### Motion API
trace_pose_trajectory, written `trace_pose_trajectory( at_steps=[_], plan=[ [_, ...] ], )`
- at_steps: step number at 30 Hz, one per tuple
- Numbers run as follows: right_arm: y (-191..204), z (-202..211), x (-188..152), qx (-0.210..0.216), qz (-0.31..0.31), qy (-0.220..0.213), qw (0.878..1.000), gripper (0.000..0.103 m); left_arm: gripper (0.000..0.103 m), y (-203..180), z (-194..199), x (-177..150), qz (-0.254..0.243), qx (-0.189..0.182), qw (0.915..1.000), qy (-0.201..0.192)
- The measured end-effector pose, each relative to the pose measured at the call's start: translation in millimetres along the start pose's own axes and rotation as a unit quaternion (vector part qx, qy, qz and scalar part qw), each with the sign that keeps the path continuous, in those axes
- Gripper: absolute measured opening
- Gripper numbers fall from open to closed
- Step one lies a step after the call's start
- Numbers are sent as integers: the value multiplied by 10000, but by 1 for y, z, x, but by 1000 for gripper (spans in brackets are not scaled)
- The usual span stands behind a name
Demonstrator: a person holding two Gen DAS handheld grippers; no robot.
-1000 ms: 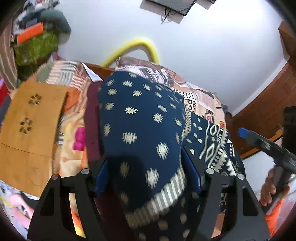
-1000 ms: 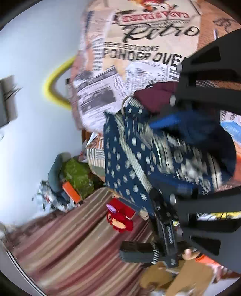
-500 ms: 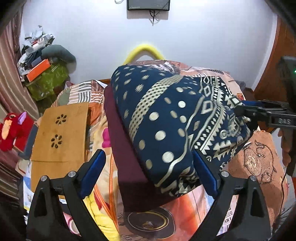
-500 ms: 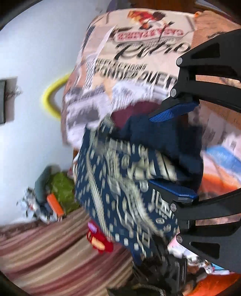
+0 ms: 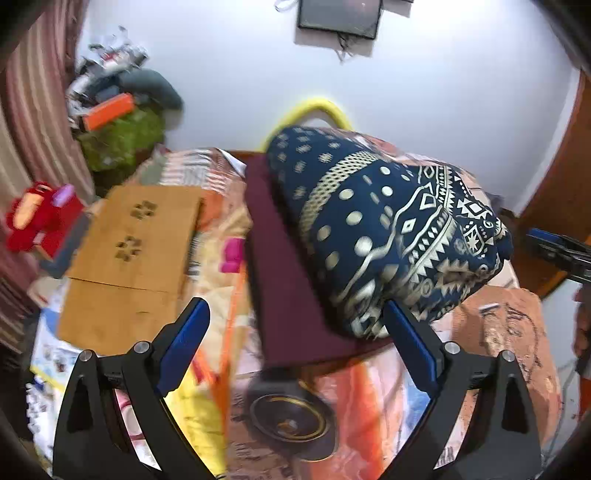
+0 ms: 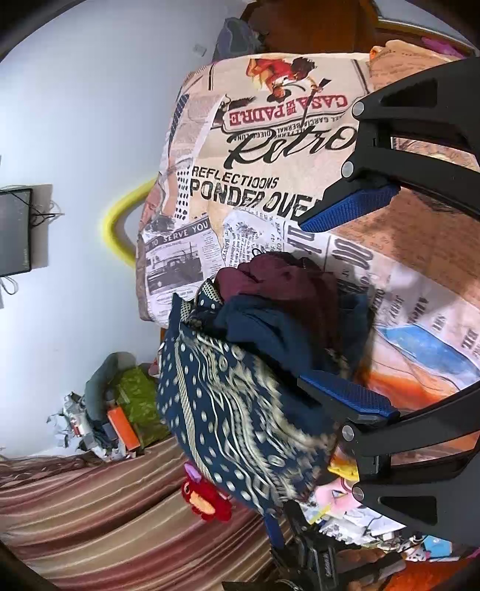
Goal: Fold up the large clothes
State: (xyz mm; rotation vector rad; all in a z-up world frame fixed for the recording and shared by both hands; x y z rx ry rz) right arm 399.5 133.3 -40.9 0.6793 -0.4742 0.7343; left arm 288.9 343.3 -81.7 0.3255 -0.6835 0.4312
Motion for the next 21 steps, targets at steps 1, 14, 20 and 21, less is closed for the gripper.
trace_pose_trajectory(
  at_steps=[1,14,20,21],
  plan=[
    [5,8,-1,75,6,-51,10000,73,96,-2,11,0,-51,-23,9999,-112],
    [124,151,-1,789,734,-1804,9777,75,96,-15,208,1,155,-363,9777,-2062],
    [176,215,-19,883,1251,-2693,9508,75,96,-12,293,-14,572,-626,9518,-2949],
    [183,221,-23,881,1348,-2799,9464,75,96,-10,302,-17,631,-624,9480,-3056]
  ],
)
Point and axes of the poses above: each gripper's, at about its wrist camera, not at the fingertips, and z roughly against the way its jaws point, y to its left, x to its top, the point moved 8 cm from there along -z, roughly the way its jaws point, and after that the axes turned 15 degrees about x, right-handed, at the moved point
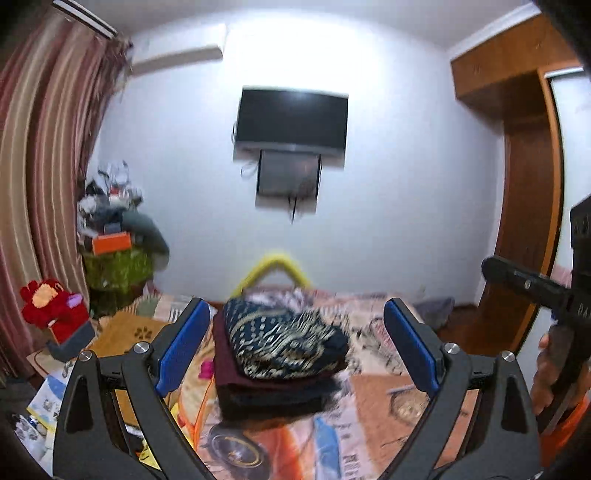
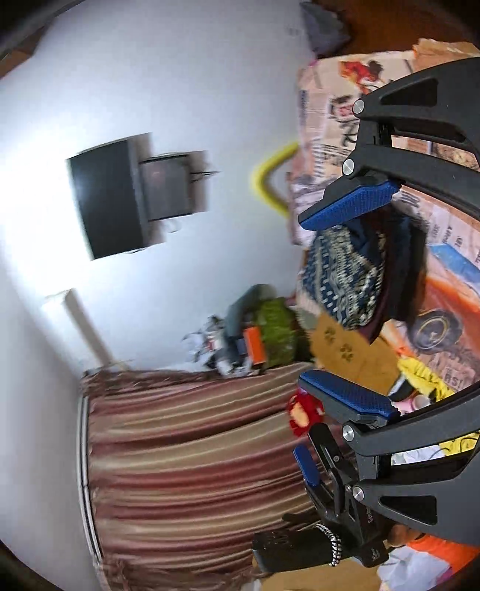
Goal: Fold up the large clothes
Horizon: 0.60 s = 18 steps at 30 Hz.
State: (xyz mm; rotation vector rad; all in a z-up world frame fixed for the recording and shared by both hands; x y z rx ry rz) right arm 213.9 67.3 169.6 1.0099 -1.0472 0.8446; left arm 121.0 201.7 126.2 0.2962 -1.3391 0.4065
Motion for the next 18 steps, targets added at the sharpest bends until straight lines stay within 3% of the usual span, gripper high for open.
trace_pose_trajectory(
  at_steps=[4,8,12,14,18],
  plan=[
    [22,13,-4,-174,314,-326,9988,75,96,-1,36,2,241,-1,9986,-472],
    [32,17,-16,-251,440,-472,9976,78,96,-5,63,-6,165,260,9959,-853],
    [33,13,-26,-274,435,-479,9975,84,97,-11,75,-19,45,328,9953,-912],
    [33,14,-29,-336,428,-438,9976,87,102,-13,77,-24,18,374,9952,-899],
    [27,17,-31,-474,304,-452,9974,103,103,-15,74,-33,-101,535,9948,-858]
  ],
)
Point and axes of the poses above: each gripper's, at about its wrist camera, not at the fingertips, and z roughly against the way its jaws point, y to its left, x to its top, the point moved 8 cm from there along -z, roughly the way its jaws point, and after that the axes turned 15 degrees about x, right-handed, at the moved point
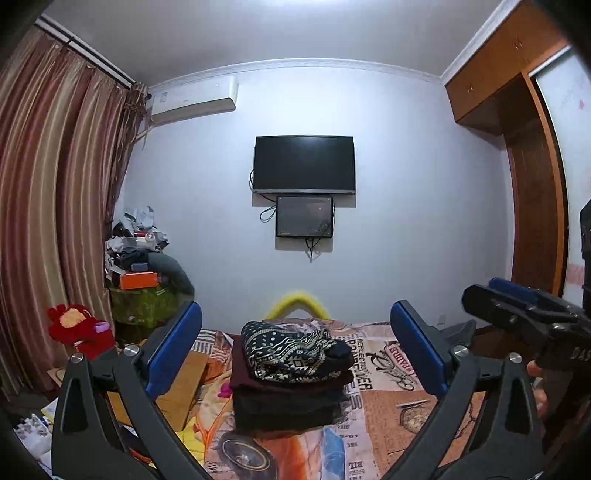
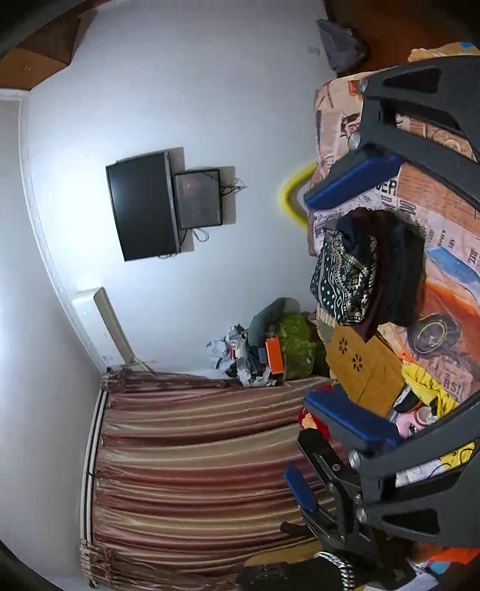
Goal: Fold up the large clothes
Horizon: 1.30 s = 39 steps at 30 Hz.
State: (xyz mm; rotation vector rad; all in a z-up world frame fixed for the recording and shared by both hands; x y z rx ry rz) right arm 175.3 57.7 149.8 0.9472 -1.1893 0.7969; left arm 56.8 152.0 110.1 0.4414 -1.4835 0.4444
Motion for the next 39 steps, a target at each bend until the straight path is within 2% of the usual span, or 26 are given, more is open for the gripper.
trace_pose_trajectory(
  at_steps=[4,7,19,39],
  plan=[
    [-6,3,-2,-202,9,39,9998,103,103,-1,-4,-6,48,-46,9999,145],
    [-5,6,-6,-170,22,117,9998,103,103,-2,-8,-9,50,-65,9997,214],
    [-7,10,-18,-204,-103,267,9994,103,103,-9,-14,-20,-87,56,9996,268],
    [-7,14,-17,-261,-173,354,9989,103,103,-10,-15,-21,-113,46,9996,273]
  ],
)
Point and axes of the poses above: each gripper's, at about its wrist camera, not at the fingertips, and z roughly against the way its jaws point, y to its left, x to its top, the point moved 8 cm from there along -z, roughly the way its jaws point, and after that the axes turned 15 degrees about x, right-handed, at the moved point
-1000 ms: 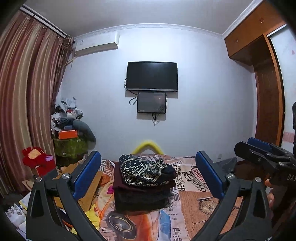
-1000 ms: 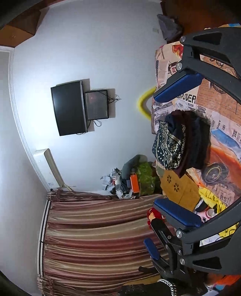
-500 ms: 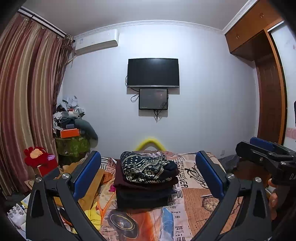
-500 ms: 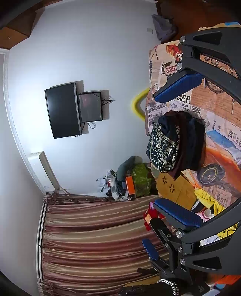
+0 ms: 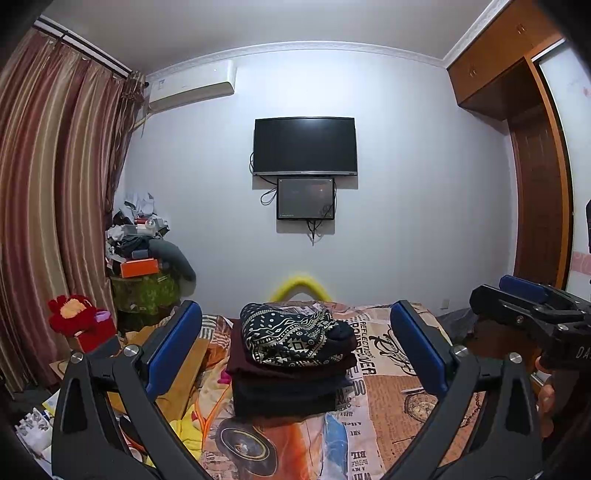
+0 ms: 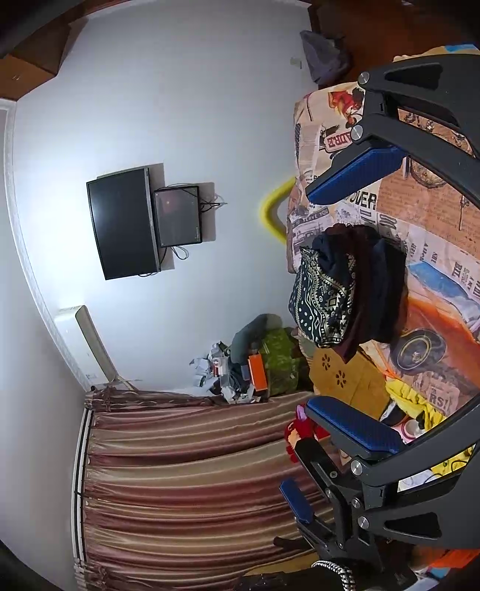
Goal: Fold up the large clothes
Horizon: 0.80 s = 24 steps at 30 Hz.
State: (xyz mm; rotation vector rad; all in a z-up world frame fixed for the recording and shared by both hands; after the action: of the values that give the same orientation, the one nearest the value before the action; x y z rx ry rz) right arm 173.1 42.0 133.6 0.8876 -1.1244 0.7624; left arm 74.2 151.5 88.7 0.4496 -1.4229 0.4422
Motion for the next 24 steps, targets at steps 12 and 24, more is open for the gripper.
trace_pose_trajectory(
  at_steps=[12,24],
  plan=[
    [0,0,0,-11,17,27,10000,103,103,0,0,-2,13,8,10000,0],
    [0,6,2,-102,82,-3,9999,103,103,-3,0,-4,20,-117,9999,14]
  ],
)
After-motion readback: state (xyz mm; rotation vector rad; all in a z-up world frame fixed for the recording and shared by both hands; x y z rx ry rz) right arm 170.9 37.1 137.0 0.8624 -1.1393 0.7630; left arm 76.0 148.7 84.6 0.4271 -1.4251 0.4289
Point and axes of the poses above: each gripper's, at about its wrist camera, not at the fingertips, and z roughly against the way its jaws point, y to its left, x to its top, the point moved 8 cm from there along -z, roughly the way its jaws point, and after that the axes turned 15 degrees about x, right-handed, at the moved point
